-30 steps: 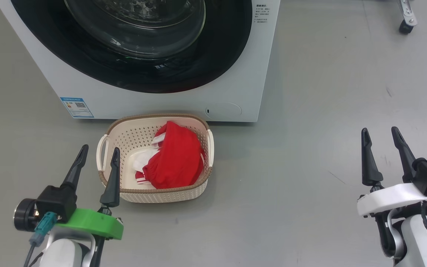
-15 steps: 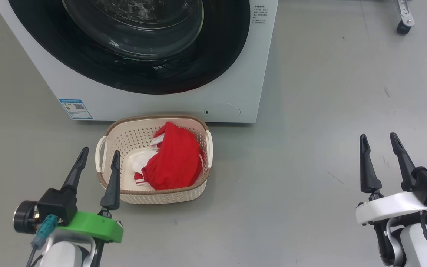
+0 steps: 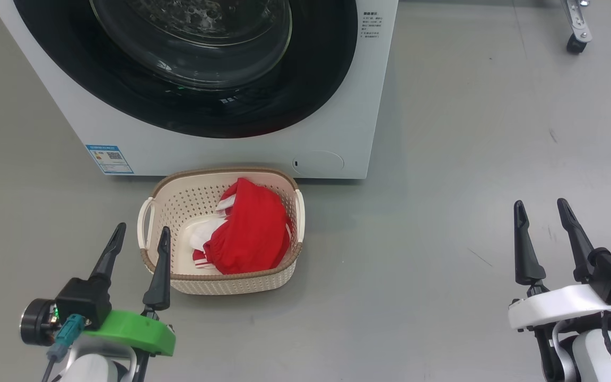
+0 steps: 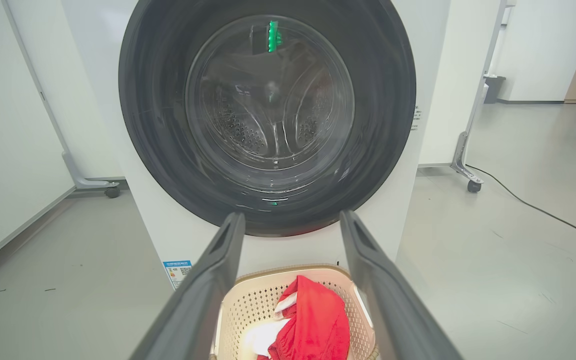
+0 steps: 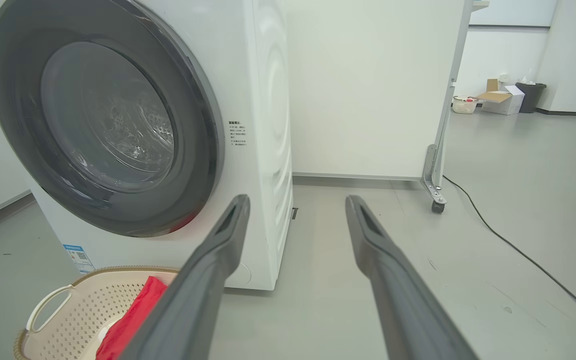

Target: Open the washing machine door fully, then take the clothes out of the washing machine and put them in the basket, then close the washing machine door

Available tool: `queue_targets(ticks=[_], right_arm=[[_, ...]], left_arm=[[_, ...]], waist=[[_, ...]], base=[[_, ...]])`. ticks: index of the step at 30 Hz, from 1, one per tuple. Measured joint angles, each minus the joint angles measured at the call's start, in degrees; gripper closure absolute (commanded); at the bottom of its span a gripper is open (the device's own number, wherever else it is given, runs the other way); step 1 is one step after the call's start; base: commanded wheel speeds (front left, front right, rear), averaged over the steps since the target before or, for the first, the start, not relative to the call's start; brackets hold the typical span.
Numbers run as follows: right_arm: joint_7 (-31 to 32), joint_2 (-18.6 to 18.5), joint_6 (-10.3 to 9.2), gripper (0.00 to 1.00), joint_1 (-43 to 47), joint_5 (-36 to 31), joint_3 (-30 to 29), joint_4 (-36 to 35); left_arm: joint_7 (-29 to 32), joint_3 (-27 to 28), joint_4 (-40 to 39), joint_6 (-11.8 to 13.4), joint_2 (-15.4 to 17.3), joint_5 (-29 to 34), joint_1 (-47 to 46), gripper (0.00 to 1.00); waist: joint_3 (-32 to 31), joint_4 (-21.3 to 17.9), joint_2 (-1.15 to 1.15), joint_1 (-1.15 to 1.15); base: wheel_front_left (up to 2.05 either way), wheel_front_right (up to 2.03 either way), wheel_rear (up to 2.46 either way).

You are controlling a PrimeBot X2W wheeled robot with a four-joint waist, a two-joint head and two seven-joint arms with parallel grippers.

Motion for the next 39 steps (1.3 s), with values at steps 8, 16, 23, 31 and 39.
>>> queue_targets(ticks=[8, 16, 23, 31, 39], right_arm=[[0.00, 0.16, 0.04, 0.00, 1.04, -0.44, -0.08, -0.34], [0.00, 0.21, 0.08, 0.00, 1.20, -0.93, -0.09, -0.45], [0.00, 0.38, 0.09, 0.00, 1.30, -0.93, -0.27, -0.69], [0.00, 0.99, 0.16, 0.00, 1.31, -0.93, -0.64, -0.86], [0.00, 1.25, 0.65, 0.00, 1.34, -0.93, -0.70, -0.86]], left_arm=[[0.00, -0.05, 0.45, 0.00, -0.03, 0.55, 0.04, 0.00], [0.00, 0.04, 0.20, -0.01, -0.07, -0.31, 0.04, 0.00], [0.00, -0.02, 0.16, -0.12, -0.14, -1.24, 0.07, 0.00], [0.00, -0.01, 0.53, -0.26, -0.16, -1.76, 0.25, 0.00], [0.00, 0.09, 0.71, -0.45, -0.20, -2.57, 0.29, 0.00]], waist=[[-0.02, -0.06, 0.00, 0.00], [-0.01, -0.12, 0.00, 0.00], [0.01, -0.14, 0.00, 0.00], [-0.06, -0.17, 0.00, 0.00], [-0.57, -0.26, 0.00, 0.00]], base=[[0.00, 0.00, 0.00], [0.00, 0.00, 0.00], [0.00, 0.00, 0.00], [0.00, 0.00, 0.00], [0.00, 0.00, 0.00]])
